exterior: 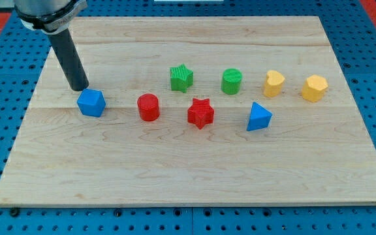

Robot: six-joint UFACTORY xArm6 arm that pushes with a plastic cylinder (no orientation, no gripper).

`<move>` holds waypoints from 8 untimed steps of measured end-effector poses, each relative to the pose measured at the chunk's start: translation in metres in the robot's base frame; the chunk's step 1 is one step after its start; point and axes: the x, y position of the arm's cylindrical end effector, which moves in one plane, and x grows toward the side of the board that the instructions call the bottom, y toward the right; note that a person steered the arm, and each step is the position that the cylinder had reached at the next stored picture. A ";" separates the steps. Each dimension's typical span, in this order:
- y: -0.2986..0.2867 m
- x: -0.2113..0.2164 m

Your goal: Place the green star diagonal to the blue cube

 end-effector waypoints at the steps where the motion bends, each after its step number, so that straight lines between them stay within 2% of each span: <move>1: 0.000 0.000; 3: 0.002 0.002; 4: 0.038 -0.007; 5: 0.042 0.016; 6: 0.030 0.021; 7: 0.054 0.009; 8: 0.101 0.001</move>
